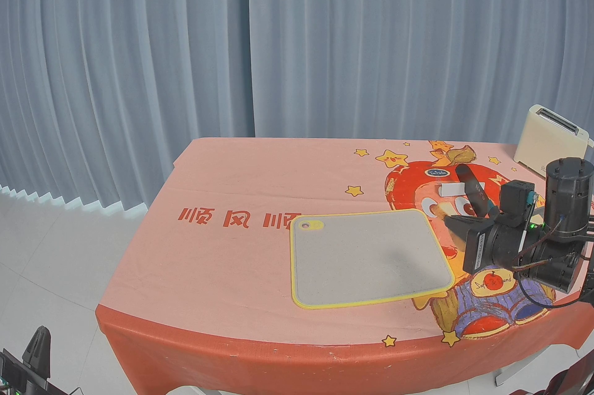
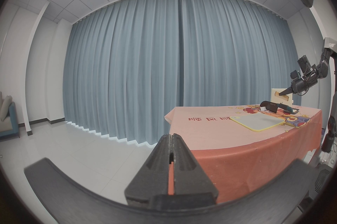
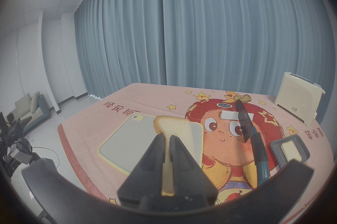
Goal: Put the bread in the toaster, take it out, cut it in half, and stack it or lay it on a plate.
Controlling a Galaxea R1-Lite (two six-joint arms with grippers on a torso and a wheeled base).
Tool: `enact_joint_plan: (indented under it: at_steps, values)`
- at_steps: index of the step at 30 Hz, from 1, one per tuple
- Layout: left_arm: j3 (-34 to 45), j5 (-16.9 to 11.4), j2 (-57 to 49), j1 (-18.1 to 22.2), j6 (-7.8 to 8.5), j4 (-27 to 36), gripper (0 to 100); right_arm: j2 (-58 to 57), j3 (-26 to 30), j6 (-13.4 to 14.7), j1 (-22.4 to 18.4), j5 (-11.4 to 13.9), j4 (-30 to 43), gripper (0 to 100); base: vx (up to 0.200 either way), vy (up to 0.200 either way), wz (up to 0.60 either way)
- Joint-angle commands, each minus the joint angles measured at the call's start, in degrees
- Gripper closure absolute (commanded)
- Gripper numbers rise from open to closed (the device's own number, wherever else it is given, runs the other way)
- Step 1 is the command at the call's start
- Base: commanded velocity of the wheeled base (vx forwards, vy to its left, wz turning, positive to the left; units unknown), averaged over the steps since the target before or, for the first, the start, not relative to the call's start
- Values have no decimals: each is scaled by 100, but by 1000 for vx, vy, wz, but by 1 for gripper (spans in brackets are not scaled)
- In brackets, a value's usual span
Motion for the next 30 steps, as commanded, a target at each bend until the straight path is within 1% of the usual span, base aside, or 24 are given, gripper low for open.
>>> enact_joint_plan:
  at_steps: [1,30]
  values:
    - [101,6,-2,1,-4,-7,100,-48,17,-2,-4,5,-1,100,0,0,0]
    - [101,6,-2,1,22,2,100,22,79,-11,-4,5,-1,100,0,0,0]
